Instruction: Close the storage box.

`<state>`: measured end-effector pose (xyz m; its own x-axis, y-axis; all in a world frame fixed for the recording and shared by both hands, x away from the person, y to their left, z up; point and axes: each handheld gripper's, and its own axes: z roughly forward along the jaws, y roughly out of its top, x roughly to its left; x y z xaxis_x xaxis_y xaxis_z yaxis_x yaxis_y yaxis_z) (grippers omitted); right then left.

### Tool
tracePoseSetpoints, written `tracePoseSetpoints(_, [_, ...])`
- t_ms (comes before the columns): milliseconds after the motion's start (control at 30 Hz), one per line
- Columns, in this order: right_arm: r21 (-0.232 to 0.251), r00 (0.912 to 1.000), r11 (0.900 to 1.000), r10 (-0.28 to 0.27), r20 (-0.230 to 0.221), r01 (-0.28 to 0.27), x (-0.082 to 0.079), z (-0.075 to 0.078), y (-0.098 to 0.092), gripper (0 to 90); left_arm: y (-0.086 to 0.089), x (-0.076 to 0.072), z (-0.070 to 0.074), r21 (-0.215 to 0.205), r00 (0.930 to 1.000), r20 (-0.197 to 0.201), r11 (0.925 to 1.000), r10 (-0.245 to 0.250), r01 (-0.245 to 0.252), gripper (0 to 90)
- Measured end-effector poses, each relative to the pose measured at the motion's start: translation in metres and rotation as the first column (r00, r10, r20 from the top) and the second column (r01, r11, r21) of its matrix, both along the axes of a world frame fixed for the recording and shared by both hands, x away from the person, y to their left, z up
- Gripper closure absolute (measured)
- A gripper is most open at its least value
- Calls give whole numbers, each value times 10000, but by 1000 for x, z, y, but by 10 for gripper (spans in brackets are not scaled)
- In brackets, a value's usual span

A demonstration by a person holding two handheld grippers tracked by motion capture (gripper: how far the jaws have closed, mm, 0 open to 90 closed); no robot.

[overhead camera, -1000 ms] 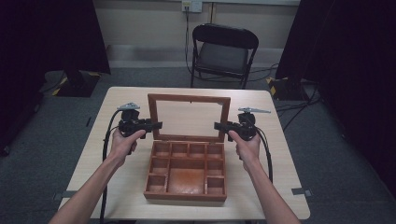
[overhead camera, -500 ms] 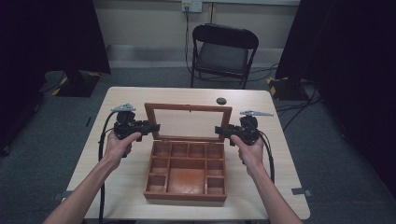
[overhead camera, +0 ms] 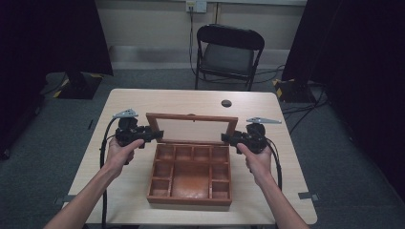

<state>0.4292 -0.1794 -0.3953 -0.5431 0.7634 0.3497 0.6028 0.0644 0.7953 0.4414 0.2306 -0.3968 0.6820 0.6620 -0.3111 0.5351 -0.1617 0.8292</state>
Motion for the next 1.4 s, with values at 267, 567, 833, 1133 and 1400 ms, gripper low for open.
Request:
tracePoseSetpoints(267, [258, 9997, 9997, 56, -243, -50, -6, -2, -2, 394, -2, -8, 0, -22, 10000, 12, 10000, 51, -51, 454])
tracePoseSetpoints(567, [123, 9995, 9999, 50, -296, -46, -15, 0, -4, 388, -5, -13, 10, 171, 9999, -26, 9997, -149, 149, 402])
tracePoseSetpoints(833, [-185, 9978, 9998, -92, -651, 80, -17, -4, -23, 369, -6, -23, 11, 56, 9994, 275, 9998, -193, 191, 373])
tracePoseSetpoints(1133, [-641, 9972, 9979, -128, -740, 81, -17, -5, -35, 402, -5, -26, 11, -59, 9995, 274, 9998, -161, 163, 357])
tracePoseSetpoints(1400, [-195, 9965, 9986, -509, -670, 497, -13, 1, -46, 412, -7, -33, 8, 134, 9992, 179, 9993, -355, 353, 300])
